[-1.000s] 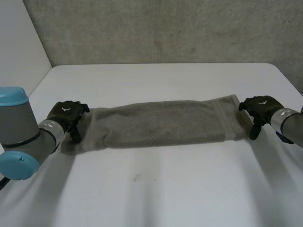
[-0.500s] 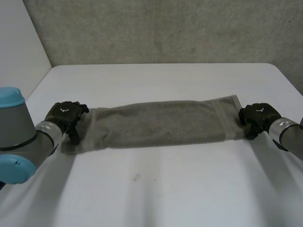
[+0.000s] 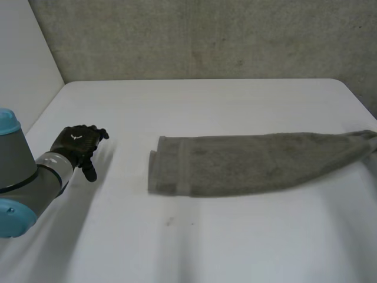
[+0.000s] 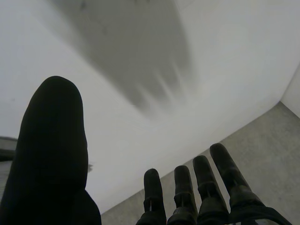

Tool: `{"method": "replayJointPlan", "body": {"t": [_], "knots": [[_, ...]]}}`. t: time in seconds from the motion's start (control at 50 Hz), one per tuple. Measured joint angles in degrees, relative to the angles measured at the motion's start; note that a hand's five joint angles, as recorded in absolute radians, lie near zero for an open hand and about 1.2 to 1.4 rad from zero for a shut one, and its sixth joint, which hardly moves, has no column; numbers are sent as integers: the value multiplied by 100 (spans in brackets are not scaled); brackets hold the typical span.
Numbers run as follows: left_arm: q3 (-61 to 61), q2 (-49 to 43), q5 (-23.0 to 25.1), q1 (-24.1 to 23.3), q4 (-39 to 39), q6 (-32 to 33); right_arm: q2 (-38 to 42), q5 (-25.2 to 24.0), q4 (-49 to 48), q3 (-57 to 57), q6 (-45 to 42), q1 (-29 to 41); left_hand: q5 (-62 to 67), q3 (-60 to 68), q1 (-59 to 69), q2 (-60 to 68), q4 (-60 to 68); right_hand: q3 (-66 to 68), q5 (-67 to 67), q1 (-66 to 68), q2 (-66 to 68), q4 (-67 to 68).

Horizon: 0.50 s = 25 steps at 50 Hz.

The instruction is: Fold the towel.

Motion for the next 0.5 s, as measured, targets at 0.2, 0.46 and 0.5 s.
{"method": "replayJointPlan", "body": {"t": [0.2, 0.46, 0.5], "knots": [[-25, 294, -10, -41, -1, -14, -408, 30, -172, -556, 44, 1719, -7, -19, -17, -20, -5, 24, 7, 0, 5, 7], [-39, 479, -25, -143, -1, -63, 508, -71, -1060, -574, 183, 5115, -10, -19, -19, -20, -5, 28, 43, 0, 7, 13], [-37, 480, -26, -173, 1, -63, 737, -100, -1103, -560, 181, 5430, -9, -19, -19, -20, -5, 28, 43, 0, 7, 13]]}}
